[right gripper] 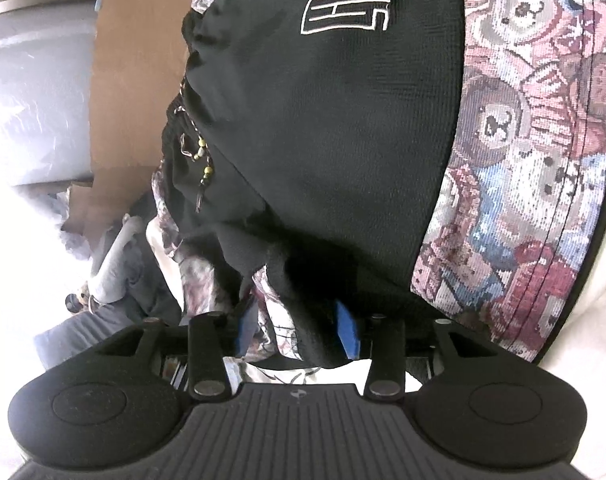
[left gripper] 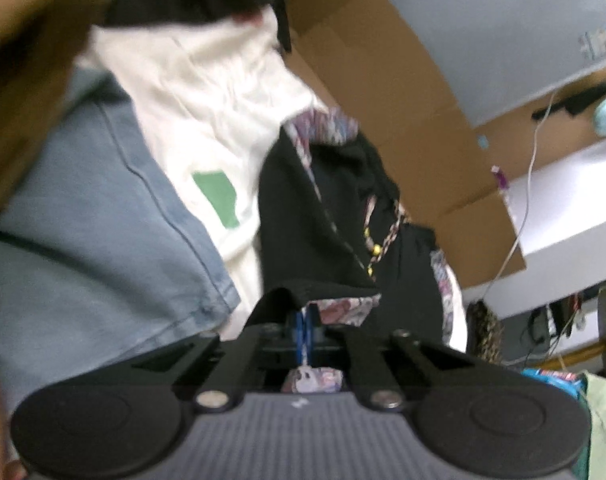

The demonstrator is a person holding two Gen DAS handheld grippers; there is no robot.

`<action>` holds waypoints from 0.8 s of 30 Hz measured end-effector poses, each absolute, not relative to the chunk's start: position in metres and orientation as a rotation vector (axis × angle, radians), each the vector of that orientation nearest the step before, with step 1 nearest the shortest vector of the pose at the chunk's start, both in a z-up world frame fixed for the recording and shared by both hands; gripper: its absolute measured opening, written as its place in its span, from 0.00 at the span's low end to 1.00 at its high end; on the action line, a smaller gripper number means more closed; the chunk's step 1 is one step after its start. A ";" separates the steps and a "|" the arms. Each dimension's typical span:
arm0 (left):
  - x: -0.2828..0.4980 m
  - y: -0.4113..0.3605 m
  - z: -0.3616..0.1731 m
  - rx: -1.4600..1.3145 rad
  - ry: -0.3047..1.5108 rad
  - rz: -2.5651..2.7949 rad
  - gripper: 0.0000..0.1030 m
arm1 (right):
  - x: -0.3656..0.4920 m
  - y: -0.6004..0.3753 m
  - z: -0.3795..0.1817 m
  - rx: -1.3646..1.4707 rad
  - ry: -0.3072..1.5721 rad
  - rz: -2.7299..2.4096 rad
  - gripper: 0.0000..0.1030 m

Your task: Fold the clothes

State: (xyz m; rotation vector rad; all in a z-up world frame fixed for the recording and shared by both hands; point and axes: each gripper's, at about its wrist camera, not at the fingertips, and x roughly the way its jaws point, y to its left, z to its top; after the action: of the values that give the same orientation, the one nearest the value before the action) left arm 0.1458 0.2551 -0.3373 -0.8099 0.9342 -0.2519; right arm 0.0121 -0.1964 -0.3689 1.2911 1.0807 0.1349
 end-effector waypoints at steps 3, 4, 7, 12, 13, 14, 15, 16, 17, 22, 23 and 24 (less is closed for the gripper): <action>0.132 0.265 -0.325 -0.822 0.896 -0.220 0.01 | 0.011 -0.195 -0.370 1.293 1.084 0.139 0.47; 0.128 0.268 -0.322 -0.827 0.885 -0.209 0.01 | 0.010 -0.194 -0.371 1.293 1.087 0.140 0.47; 0.118 0.276 -0.314 -0.845 0.863 -0.173 0.01 | 0.007 -0.192 -0.373 1.289 1.096 0.138 0.49; 0.103 0.294 -0.307 -0.880 0.837 -0.105 0.01 | 0.004 -0.190 -0.375 1.281 1.103 0.138 0.50; 0.099 0.298 -0.307 -0.885 0.836 -0.086 0.01 | 0.004 -0.189 -0.376 1.281 1.101 0.139 0.50; 0.096 0.302 -0.306 -0.886 0.836 -0.064 0.01 | 0.004 -0.188 -0.376 1.280 1.099 0.143 0.50; 0.093 0.305 -0.305 -0.889 0.834 -0.044 0.01 | 0.005 -0.187 -0.376 1.278 1.100 0.146 0.50; 0.090 0.309 -0.305 -0.895 0.830 -0.024 0.01 | 0.007 -0.185 -0.377 1.277 1.102 0.151 0.50; 0.086 0.312 -0.304 -0.902 0.825 -0.008 0.01 | 0.008 -0.183 -0.378 1.274 1.107 0.157 0.50; 0.069 0.325 -0.303 -0.930 0.818 0.055 0.01 | 0.014 -0.165 -0.386 1.243 1.163 0.190 0.50; 0.066 0.327 -0.303 -0.931 0.818 0.067 0.01 | 0.013 -0.161 -0.388 1.233 1.178 0.200 0.50; 0.064 0.329 -0.303 -0.932 0.818 0.078 0.01 | 0.012 -0.157 -0.389 1.222 1.188 0.208 0.50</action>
State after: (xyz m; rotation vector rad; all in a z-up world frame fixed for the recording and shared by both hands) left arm 0.0639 0.3288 -0.3031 -0.9324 0.8176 0.0776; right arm 0.0118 -0.1566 -0.3887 1.2221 1.1878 0.2084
